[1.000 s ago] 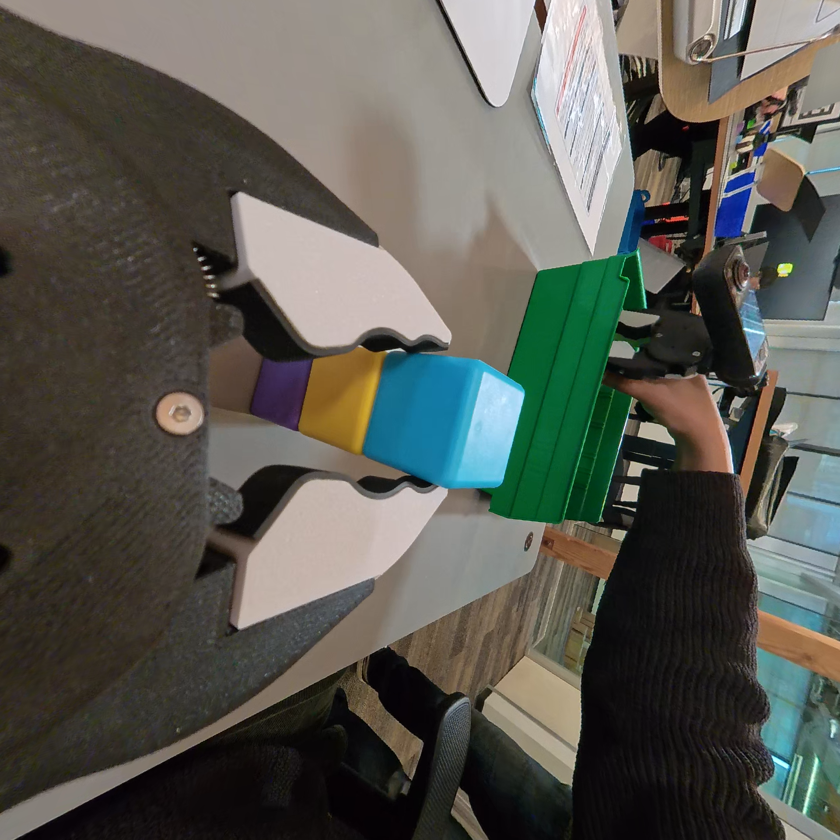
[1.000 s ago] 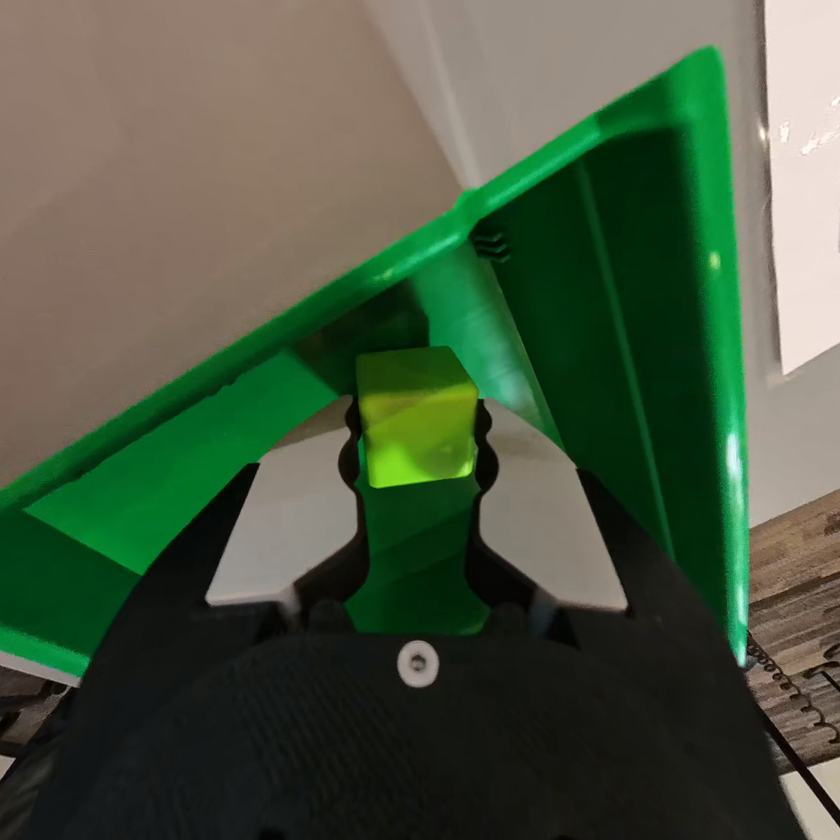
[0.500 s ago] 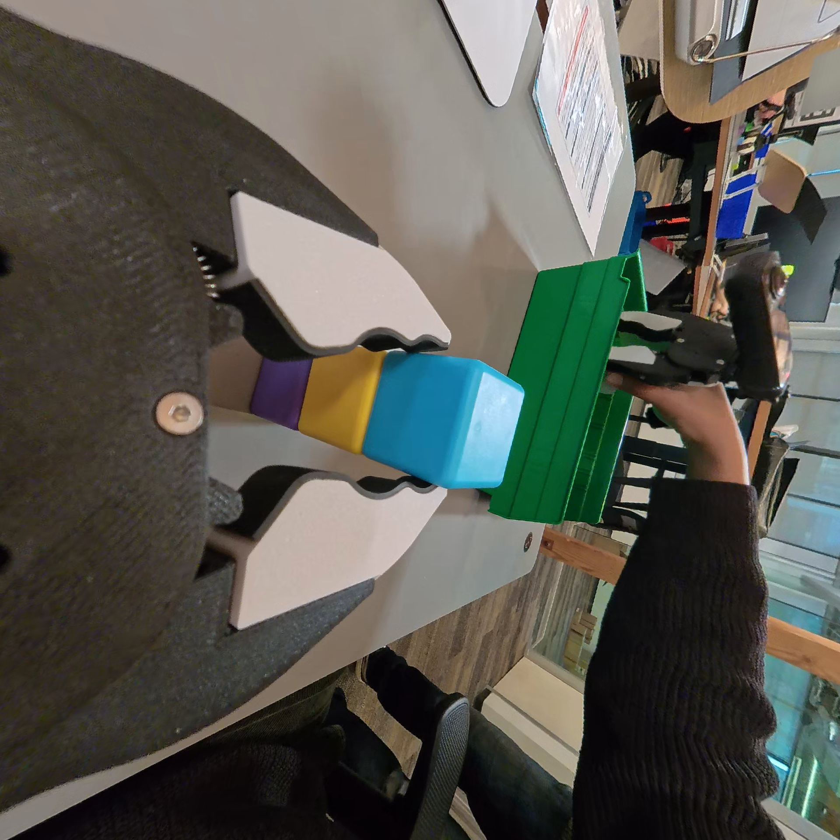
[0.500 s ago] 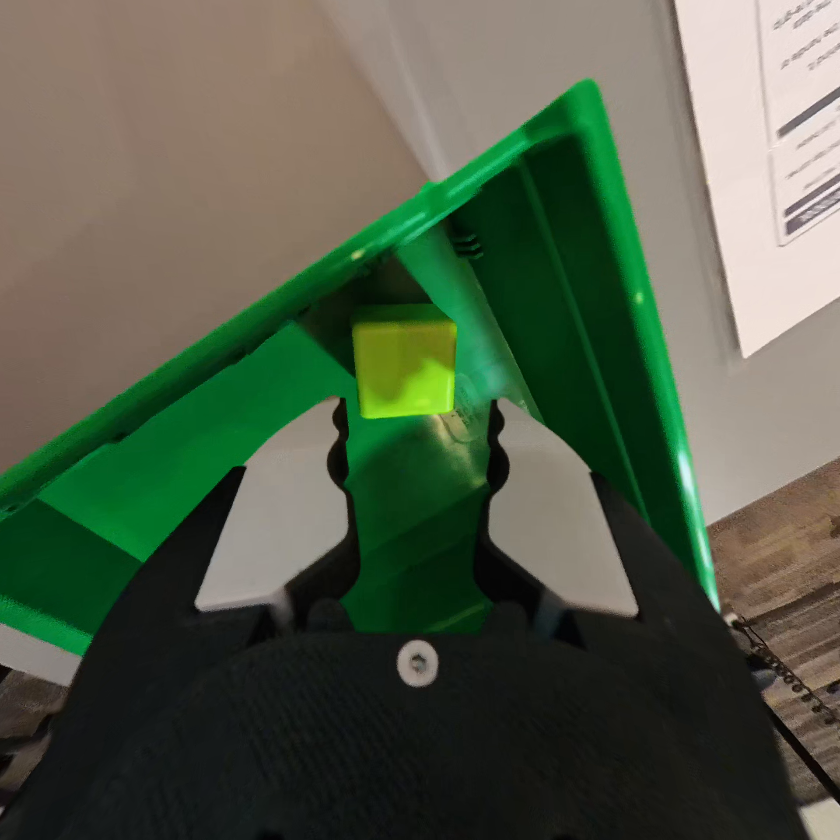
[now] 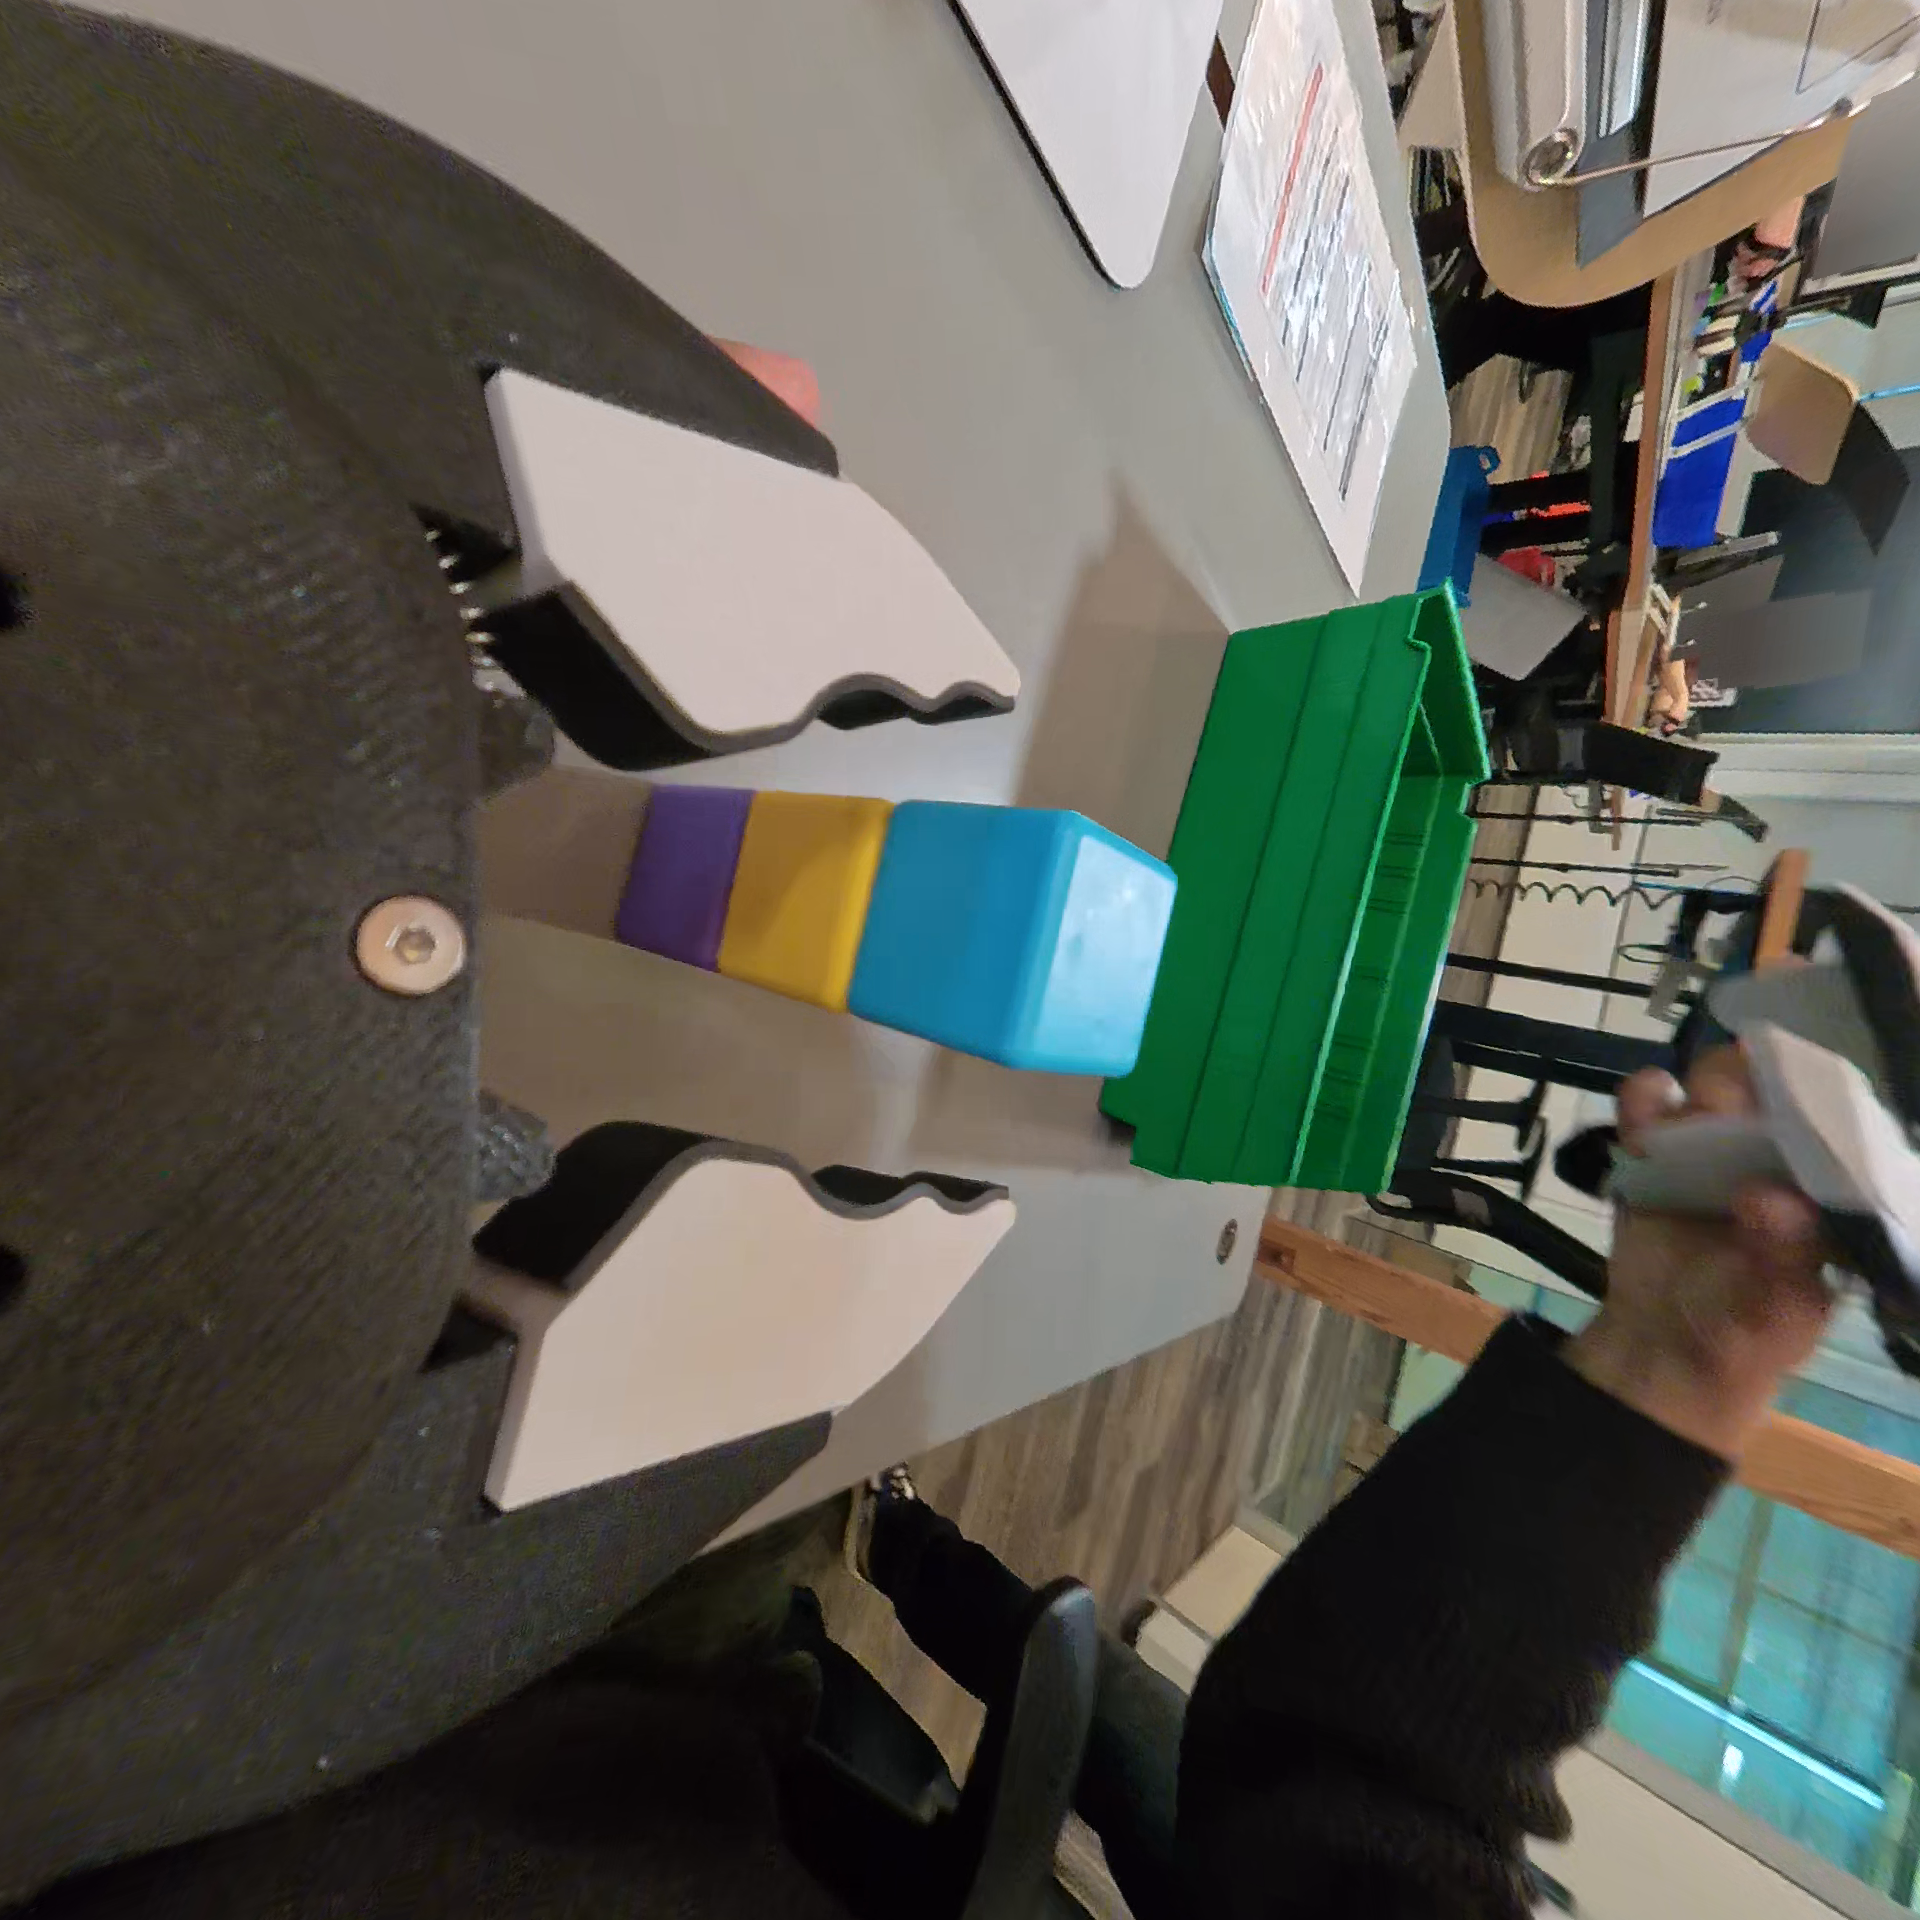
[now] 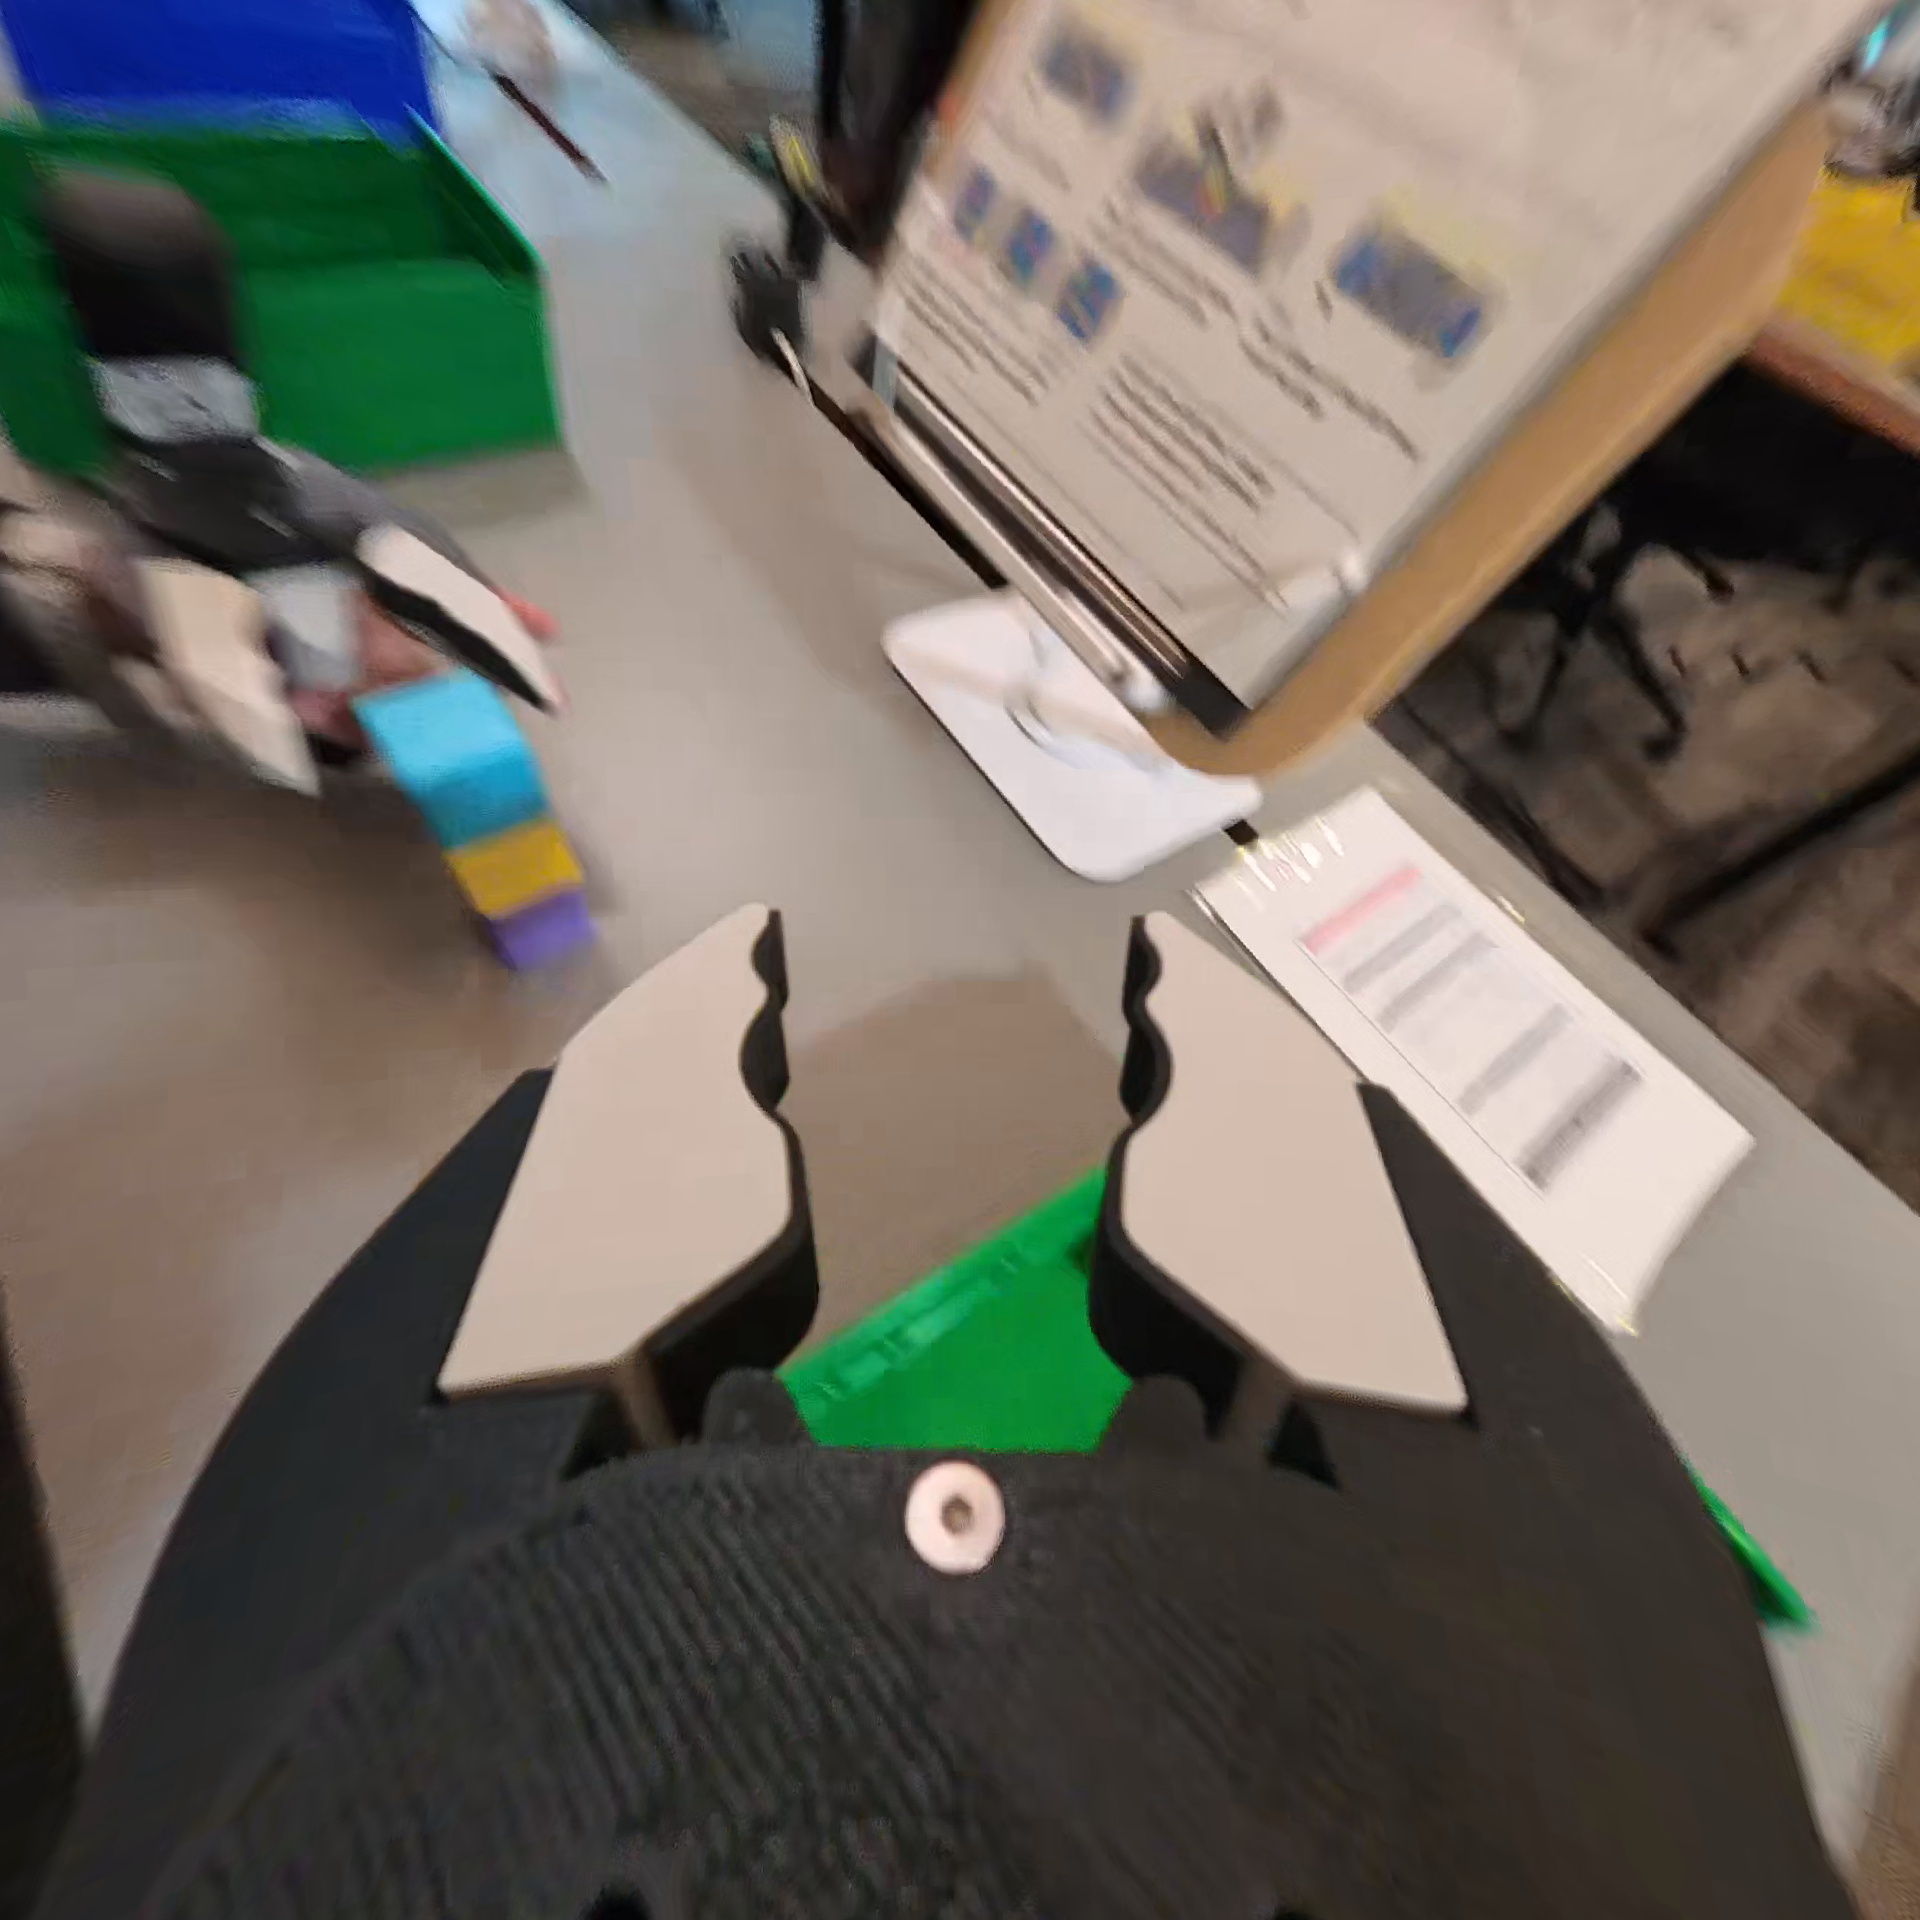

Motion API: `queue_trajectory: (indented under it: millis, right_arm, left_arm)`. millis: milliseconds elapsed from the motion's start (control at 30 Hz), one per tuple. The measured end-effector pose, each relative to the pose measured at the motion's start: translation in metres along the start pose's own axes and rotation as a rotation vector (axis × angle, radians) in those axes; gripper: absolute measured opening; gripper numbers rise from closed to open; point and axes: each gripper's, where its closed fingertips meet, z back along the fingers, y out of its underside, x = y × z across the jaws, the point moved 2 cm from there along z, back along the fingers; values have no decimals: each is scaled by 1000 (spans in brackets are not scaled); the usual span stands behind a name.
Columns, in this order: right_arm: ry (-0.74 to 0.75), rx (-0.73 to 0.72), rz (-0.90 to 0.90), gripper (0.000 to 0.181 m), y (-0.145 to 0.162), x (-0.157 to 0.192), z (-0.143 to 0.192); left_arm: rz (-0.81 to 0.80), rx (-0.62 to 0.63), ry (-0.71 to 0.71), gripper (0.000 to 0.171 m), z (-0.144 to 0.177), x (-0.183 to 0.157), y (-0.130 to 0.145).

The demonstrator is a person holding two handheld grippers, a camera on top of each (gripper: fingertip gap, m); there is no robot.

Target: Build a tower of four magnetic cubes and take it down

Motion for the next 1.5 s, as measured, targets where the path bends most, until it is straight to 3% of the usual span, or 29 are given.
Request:
queue_trajectory:
  millis: [100,200,300,433,633,800,900,967,1033,1500]
  right_arm:
    - [-87,-183,-11,65,-27,61,2]
    - [-197,-304,-77,68,-29,116,-12]
    - [-341,-323,-183,76,-15,164,-37]
    - [-397,-270,-193,81,6,198,-75]
    - [-370,-262,-176,80,17,196,-119]
    - [-414,-366,-215,93,13,185,-132]
    - [-413,-383,-232,94,15,178,-139]
    - [-409,-371,-219,94,18,176,-144]
    - [-410,-364,-203,93,20,176,-150]
    - [-502,-406,-113,61,20,186,-165]
  left_arm:
    - [-39,87,-23,84,6,3,11]
    - [-109,189,-62,84,6,5,23]
    - [-140,232,-76,84,-1,6,29]
    - [-162,319,-88,84,-11,12,45]
    - [-137,312,-56,83,-16,12,45]
    - [-116,302,-25,78,-20,11,43]
    - [-109,311,-16,71,-22,12,44]
    - [-105,316,11,51,-22,9,45]
    - [-101,318,13,51,-22,10,45]
    - [-109,321,7,51,-23,10,45]
